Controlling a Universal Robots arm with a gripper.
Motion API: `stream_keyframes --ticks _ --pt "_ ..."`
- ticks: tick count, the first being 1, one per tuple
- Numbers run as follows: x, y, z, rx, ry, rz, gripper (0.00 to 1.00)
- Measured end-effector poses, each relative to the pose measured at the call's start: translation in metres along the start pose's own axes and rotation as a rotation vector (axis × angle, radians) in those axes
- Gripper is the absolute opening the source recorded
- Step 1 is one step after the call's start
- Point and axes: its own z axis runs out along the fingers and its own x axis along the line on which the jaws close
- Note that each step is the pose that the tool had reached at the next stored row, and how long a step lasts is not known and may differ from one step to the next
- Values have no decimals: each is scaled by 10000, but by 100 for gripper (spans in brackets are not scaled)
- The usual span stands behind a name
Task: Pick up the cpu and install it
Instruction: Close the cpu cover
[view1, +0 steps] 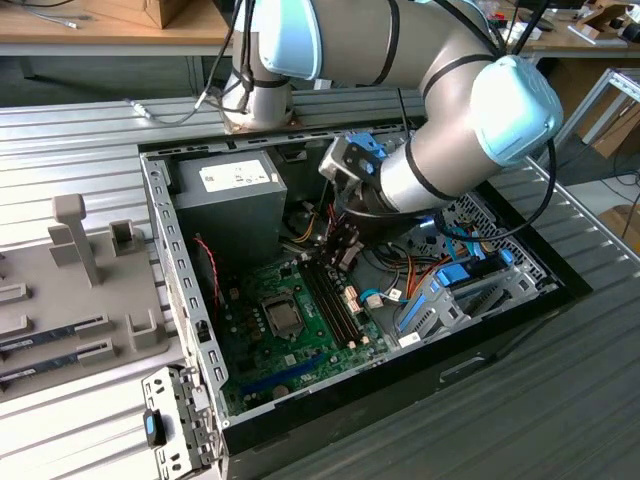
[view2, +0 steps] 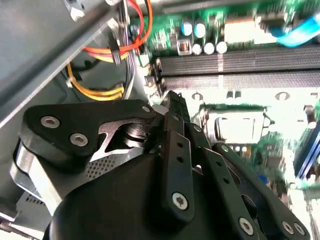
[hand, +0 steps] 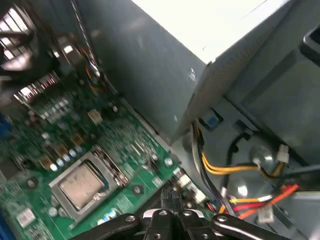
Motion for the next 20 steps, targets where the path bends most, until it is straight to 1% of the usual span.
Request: stream_keyframes --ticks 1,2,3,4,5,6,7,8,9,10,11,12,13,14,15,17,19,20 --pt "3 3 0 254 -186 -89 11" --pt "6 6 2 577 -427 -206 11" --pt "7 8 2 777 -571 -275 11" --pt "8 9 2 928 -682 -328 11" --pt "10 10 3 1145 -843 -405 11" --pt "11 11 4 1274 -940 -452 11" --pt "12 13 4 1428 -1057 -506 11" --pt "12 13 7 1530 -1143 -546 11" --pt "12 12 6 1538 -1147 -550 11" --pt "15 12 3 1545 -1147 -551 11" --pt "18 15 4 1563 -1121 -566 11" --pt "19 15 5 1767 -842 -629 11" --pt "19 15 5 1953 -588 -689 11" --pt "19 14 5 2058 -386 -861 11" --pt "19 13 10 2024 -303 -1179 11" --pt "20 12 14 1983 -212 -1531 11" --pt "24 14 17 1935 -104 -1956 11" --pt "48 37 25 1922 -84 -2052 11"
